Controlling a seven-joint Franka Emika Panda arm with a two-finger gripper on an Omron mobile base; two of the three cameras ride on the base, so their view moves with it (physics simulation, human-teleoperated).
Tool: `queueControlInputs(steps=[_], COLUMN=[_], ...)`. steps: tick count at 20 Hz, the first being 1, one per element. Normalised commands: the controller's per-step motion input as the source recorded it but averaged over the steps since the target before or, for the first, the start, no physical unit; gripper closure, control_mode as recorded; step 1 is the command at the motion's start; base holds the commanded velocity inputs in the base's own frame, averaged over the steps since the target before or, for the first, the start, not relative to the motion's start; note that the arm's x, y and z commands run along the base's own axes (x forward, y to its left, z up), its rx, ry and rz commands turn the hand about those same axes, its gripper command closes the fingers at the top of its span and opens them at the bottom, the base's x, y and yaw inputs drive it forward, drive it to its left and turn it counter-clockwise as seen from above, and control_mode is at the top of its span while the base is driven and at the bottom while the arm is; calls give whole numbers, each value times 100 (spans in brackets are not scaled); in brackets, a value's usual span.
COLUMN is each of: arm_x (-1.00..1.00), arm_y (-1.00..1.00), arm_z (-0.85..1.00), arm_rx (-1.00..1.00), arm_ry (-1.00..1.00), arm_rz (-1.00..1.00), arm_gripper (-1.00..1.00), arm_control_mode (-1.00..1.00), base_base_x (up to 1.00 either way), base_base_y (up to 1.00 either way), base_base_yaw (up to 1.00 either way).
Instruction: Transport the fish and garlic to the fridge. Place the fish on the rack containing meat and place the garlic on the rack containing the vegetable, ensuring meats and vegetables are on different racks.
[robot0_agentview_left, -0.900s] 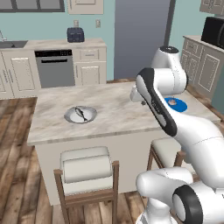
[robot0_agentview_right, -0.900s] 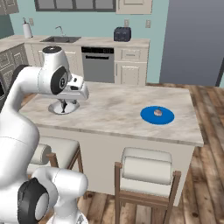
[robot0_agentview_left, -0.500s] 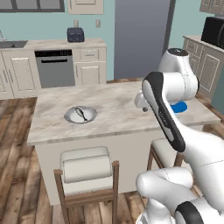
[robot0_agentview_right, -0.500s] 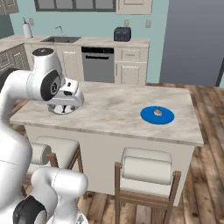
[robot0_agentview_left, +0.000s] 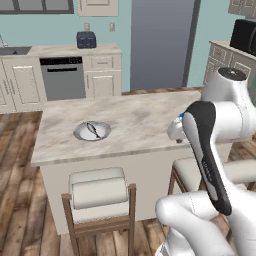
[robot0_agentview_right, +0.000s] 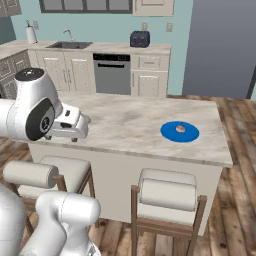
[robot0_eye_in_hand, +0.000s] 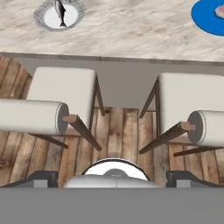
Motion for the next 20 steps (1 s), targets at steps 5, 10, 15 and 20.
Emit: queueControlInputs(steps=[5, 10, 15, 20], arm_x=[-75, -12, 0, 0], arm_y=[-2, 0, 0, 0], arm_z=[28, 5, 0, 0], arm_rx=[2, 1, 0, 0], arm_ry=[-14, -1, 0, 0], arm_rz=[0, 0, 0, 0], arm_gripper=[-100, -100, -100, -100], arm_control_mode=[-100, 100, 100, 100], base_base_x=[0, 37, 100, 100], base_base_y=[0, -5, -9, -2], base_base_yaw=[0, 0, 0, 1])
